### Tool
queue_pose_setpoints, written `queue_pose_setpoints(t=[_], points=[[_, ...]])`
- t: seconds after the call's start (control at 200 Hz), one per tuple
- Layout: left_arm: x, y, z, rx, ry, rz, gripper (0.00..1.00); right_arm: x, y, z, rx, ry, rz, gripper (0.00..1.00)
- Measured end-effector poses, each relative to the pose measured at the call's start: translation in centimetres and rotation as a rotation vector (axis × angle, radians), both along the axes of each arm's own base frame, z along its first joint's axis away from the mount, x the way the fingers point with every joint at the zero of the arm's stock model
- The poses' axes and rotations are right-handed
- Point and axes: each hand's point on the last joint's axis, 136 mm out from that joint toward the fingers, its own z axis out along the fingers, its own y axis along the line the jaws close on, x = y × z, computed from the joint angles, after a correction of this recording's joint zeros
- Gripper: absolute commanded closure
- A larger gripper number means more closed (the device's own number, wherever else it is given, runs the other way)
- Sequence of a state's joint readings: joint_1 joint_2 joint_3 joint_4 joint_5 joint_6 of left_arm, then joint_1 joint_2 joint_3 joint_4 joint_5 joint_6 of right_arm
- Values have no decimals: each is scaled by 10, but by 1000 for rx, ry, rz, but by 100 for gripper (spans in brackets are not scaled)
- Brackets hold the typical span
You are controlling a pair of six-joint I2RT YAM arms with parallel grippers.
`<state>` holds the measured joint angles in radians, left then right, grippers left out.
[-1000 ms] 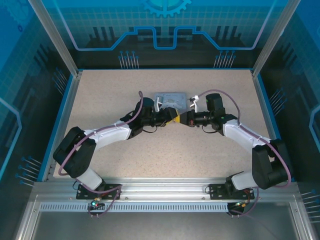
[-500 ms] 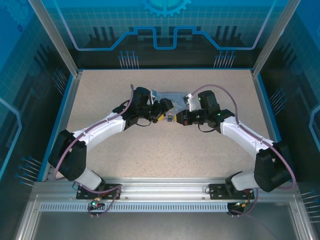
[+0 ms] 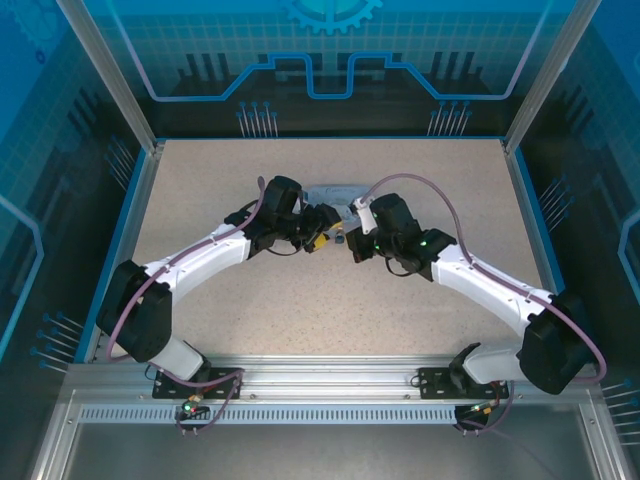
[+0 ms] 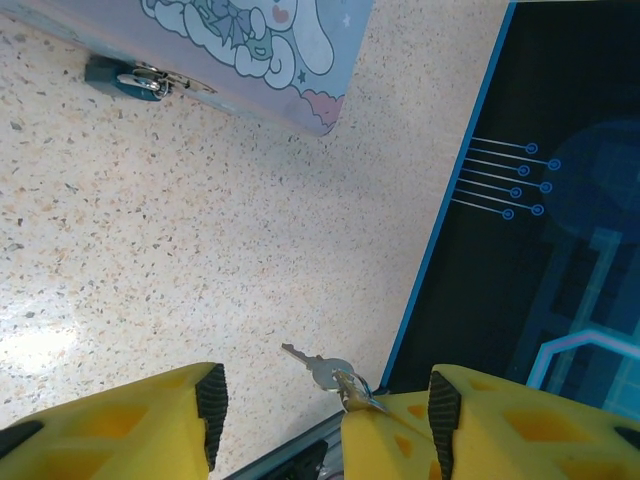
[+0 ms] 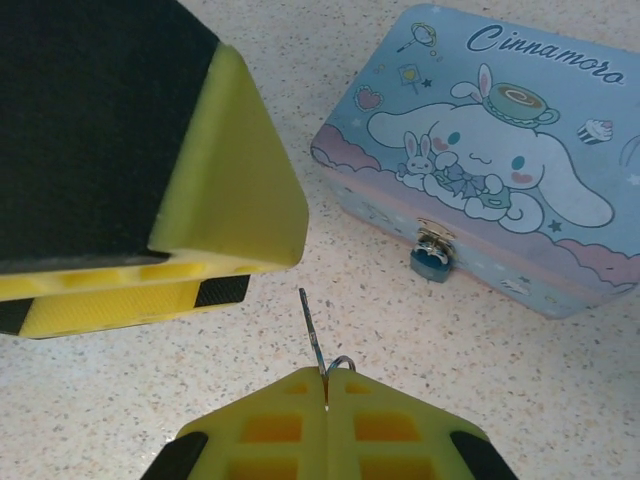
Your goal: Unlock a padlock with a key
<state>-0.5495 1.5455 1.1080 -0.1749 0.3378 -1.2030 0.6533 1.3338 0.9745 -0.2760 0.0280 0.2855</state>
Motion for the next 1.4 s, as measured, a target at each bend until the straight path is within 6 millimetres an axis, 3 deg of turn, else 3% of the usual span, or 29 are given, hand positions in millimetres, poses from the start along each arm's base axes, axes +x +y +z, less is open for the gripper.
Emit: queue_pose_setpoints(t=[0.185, 0.54, 0.91, 1.055, 1.186, 1.241, 1.296, 1.401], points=[[1, -1, 0, -18, 24, 23, 48, 1, 3, 3, -22, -39, 1, 100], [6, -3, -8, -30, 60, 48, 64, -3, 18, 10, -50, -114, 46, 100], [6, -4, -14, -22, 72, 48, 78, -3, 20, 4, -100, -139, 58, 100], [6, -4, -15, -20, 70, 47, 87, -4, 22, 2, -114, -141, 65, 100], [7, -4, -13, -20, 59, 42, 100, -5, 23, 0, -124, -133, 71, 100], [7, -4, -14, -20, 60, 43, 100, -5, 23, 0, -127, -129, 73, 92], [7, -4, -13, -21, 60, 43, 100, -6, 23, 1, -127, -124, 71, 75], [7, -3, -14, -6, 42, 30, 100, -6, 24, 9, -90, -111, 63, 60]])
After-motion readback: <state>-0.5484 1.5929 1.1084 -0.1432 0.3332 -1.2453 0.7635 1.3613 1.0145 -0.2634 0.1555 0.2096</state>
